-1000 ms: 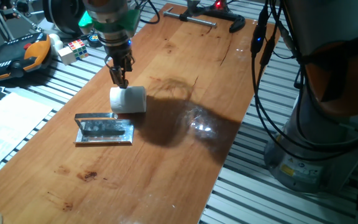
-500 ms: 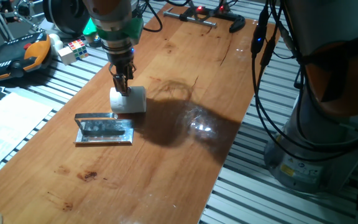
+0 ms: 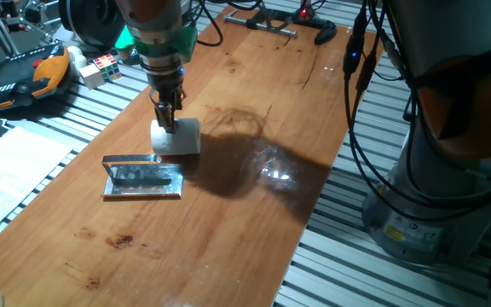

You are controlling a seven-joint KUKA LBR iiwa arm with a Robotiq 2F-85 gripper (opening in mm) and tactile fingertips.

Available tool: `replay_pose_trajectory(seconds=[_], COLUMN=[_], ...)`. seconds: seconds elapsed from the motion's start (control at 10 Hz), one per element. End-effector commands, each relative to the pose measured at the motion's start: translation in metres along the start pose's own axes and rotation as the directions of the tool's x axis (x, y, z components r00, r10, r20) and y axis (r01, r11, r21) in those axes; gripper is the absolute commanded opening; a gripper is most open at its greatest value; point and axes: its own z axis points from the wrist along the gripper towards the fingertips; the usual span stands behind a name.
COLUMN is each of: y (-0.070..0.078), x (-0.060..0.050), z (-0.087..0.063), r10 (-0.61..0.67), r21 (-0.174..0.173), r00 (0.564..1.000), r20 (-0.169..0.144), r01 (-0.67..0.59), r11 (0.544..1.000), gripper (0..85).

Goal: Put the toilet paper on its holder

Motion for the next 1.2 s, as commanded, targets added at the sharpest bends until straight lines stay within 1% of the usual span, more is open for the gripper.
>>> replay_pose_trajectory(seconds=[0.0,0.1,0.2,0.4,0.5,0.6,0.7,0.8,1.1], y=[0.000,0.000,0.000,0.000,0.000,0.000,0.000,-0.001,-0.005], x=[0.000,0.000,0.000,0.000,0.000,0.000,-0.001,-0.003,-0.011], z=[0.000,0.000,0.000,0.000,0.000,0.000,0.002,0.005,0.018], r10=[0.025,0.042,0.057,0.045,0.024,0.014,0.007,0.004,0.001], r21=[0.004,0.010,0.007,0.006,0.005,0.013,0.038,0.049,0.048], r00=[1.000,0.999,0.998,0.998,1.000,1.000,1.000,1.000,1.000], r20=[-0.005,-0.017,-0.032,-0.038,-0.017,-0.012,0.000,-0.002,-0.005], r01=[-0.025,-0.042,-0.057,-0.045,-0.024,-0.014,-0.007,-0.004,-0.001], r11=[1.000,0.999,0.998,0.999,1.000,1.000,0.999,0.999,0.999], gripper=[72.7,73.0,73.0,75.0,77.7,81.7,85.0,85.0,85.0])
